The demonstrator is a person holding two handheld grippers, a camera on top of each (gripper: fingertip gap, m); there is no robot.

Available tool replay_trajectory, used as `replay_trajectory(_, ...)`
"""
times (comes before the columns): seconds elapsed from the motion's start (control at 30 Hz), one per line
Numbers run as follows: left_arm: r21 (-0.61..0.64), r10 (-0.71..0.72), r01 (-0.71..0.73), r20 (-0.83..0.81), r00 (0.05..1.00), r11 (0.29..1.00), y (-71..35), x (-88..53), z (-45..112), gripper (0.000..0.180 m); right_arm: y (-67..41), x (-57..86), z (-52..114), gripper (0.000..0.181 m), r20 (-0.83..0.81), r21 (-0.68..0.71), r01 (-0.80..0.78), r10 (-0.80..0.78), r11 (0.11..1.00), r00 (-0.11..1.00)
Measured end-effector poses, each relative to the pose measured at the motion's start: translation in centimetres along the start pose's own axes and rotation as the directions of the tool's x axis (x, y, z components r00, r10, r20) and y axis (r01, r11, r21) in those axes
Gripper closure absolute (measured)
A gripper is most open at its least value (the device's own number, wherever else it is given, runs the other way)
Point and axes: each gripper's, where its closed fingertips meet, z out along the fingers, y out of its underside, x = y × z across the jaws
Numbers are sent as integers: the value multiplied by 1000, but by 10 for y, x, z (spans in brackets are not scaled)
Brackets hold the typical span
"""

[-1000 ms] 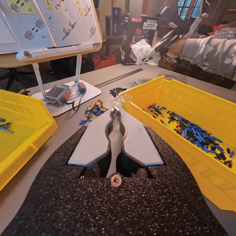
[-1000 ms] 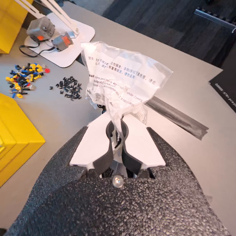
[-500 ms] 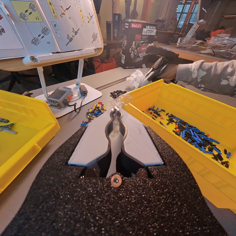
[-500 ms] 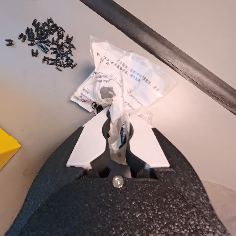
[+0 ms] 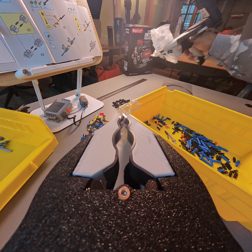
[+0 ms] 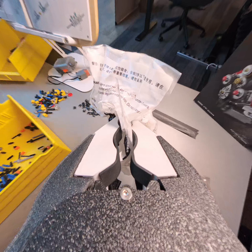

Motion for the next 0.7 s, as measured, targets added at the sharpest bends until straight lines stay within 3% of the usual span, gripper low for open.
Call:
replay_trajectory(0.2,43,45,-44,-37,998,998,-18,26,-3,180,6,-47,-91,181,-5,99,19,-19,995,1000)
replay_trajectory(0.7,99,-4,20,-151,989,995,-7,192,-104,180,179,-246,-252,181,44,208,-32,23,978,999)
